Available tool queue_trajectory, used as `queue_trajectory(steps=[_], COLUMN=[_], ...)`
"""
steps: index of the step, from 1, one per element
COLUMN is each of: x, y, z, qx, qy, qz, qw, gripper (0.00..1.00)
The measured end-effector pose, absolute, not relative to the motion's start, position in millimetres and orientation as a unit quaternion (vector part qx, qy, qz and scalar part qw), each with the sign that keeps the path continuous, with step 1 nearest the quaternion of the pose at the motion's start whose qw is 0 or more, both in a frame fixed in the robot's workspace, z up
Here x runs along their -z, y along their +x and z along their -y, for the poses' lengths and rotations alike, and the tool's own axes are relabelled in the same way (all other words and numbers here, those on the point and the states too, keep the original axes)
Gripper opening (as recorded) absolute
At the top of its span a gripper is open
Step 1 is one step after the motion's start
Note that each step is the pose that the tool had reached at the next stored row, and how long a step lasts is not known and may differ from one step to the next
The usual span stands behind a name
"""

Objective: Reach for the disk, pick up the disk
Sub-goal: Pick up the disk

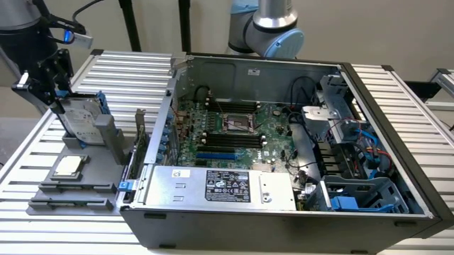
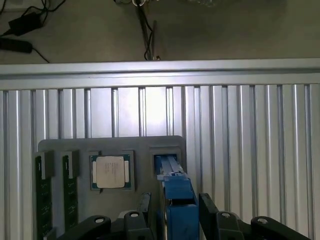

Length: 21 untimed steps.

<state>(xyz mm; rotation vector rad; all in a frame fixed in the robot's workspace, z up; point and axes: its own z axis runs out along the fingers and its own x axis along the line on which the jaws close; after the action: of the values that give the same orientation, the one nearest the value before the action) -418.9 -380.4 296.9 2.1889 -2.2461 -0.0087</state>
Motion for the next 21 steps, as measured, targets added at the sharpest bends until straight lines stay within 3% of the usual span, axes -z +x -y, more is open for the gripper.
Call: queue_trajectory(steps=[13, 15, 16, 21], x=[-296.9, -296.9, -296.8, -296.5], y=[-418.9, -418.9, -418.9, -418.9], z=[380.3, 380.3, 380.3, 380.3], qx=[0.003, 0.003, 0.003, 0.003], qy=[0.711, 0.711, 0.711, 0.711], qz=[0.703, 0.703, 0.703, 0.703], qw=[0.003, 0.003, 0.003, 0.003], gripper=[0.50, 0.49, 0.41, 0.41])
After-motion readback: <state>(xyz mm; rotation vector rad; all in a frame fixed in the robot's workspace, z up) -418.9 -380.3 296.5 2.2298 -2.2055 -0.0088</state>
